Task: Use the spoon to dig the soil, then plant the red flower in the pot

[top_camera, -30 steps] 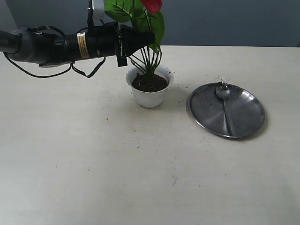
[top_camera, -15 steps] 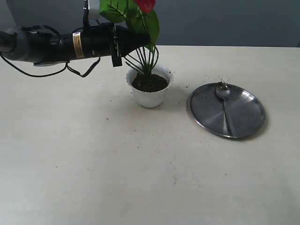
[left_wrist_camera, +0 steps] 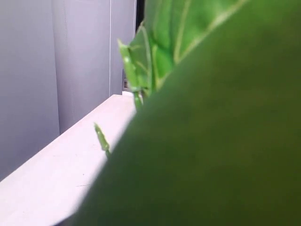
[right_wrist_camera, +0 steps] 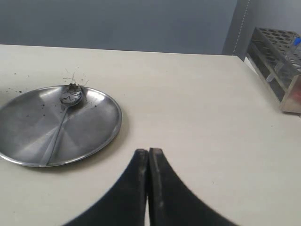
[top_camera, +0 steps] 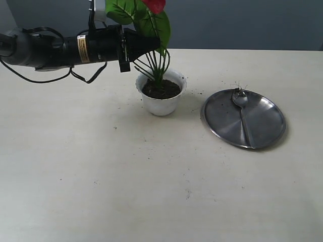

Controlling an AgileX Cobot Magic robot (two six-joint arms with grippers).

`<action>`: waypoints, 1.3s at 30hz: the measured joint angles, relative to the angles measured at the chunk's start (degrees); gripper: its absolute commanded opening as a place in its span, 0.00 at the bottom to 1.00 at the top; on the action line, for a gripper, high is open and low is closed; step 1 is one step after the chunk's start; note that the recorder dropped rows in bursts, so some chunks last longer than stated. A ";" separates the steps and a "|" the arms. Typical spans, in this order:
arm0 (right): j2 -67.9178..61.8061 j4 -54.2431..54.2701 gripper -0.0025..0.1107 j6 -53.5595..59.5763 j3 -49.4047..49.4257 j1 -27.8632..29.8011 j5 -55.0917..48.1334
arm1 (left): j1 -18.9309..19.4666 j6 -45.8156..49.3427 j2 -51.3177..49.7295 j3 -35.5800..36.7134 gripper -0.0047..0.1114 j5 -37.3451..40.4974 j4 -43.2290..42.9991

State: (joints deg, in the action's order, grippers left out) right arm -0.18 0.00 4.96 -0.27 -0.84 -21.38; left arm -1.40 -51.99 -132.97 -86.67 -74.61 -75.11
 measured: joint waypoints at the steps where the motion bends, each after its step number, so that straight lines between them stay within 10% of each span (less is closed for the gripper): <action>1: 0.00 0.00 0.02 0.00 0.00 0.00 0.00 | 0.00 0.00 0.10 0.00 0.04 0.00 0.00; 26: 0.00 0.00 0.02 0.00 0.00 0.00 0.00 | 0.47 1.47 0.22 0.32 0.04 0.00 0.69; 39: 0.00 0.00 0.02 0.00 0.00 0.00 0.00 | 0.72 1.67 -1.04 1.12 0.22 2.54 -1.98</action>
State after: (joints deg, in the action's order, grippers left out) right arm -0.18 0.00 4.96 -0.27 -0.84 -21.38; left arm -0.68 -50.32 -134.01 -85.56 -72.07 -77.09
